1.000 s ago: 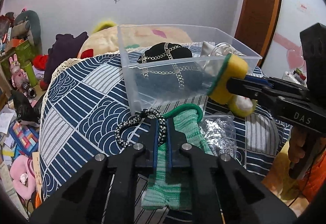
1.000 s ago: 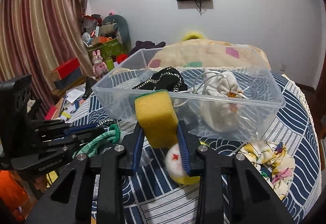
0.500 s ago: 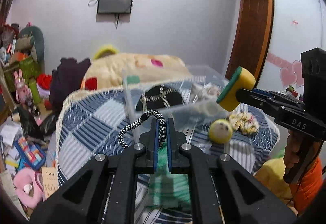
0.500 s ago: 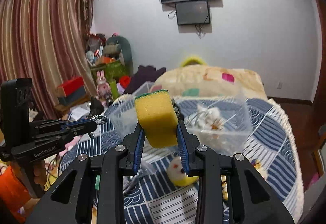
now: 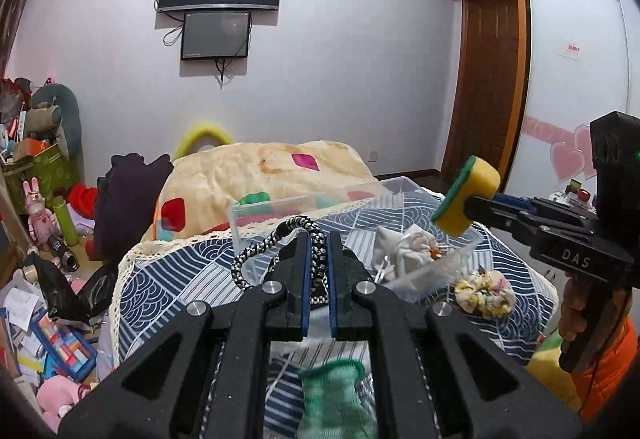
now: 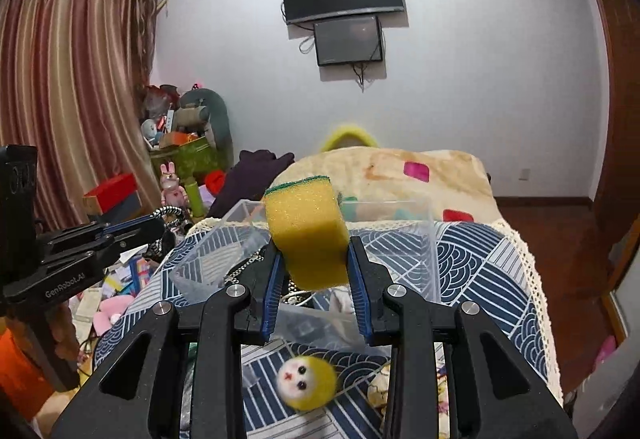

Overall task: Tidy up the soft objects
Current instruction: 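Lower the sponge into the box with the right tool while the left tool releases the cord inside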

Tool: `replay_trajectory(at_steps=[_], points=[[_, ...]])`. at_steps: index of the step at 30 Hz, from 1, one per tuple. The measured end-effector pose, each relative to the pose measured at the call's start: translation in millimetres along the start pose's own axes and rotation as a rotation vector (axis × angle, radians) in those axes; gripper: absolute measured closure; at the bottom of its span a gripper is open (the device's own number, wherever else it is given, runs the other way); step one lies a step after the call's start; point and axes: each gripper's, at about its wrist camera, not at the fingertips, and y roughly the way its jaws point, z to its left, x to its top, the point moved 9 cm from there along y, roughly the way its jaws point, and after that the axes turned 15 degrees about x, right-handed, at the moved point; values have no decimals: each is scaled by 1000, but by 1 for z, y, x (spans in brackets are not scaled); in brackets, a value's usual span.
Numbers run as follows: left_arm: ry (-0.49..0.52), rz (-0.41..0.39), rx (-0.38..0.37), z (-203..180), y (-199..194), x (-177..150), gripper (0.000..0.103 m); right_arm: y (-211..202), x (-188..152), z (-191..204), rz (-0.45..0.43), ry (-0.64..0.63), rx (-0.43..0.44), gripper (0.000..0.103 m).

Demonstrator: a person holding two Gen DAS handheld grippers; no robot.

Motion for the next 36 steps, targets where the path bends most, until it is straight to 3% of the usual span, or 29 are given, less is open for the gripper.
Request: replay_trajectory(at_steps=[9, 21, 25, 30, 34, 36], points=[[-21, 121, -48, -15, 50, -14, 97, 31, -13, -3, 55, 91, 84, 75], [-13, 232, -83, -31, 85, -38, 97, 58, -35, -6, 168, 94, 75, 74], [-11, 225, -75, -31, 82, -40, 97, 56, -35, -4, 176, 88, 71, 72], [-33, 234, -81, -27, 76, -41, 89, 53, -34, -5, 180, 77, 67, 70], [-45, 226, -85, -22, 66, -40, 80, 45, -33, -8, 169, 78, 63, 55], [-52, 219, -83, -20, 62, -39, 77, 41, -32, -9, 162, 77, 60, 55]])
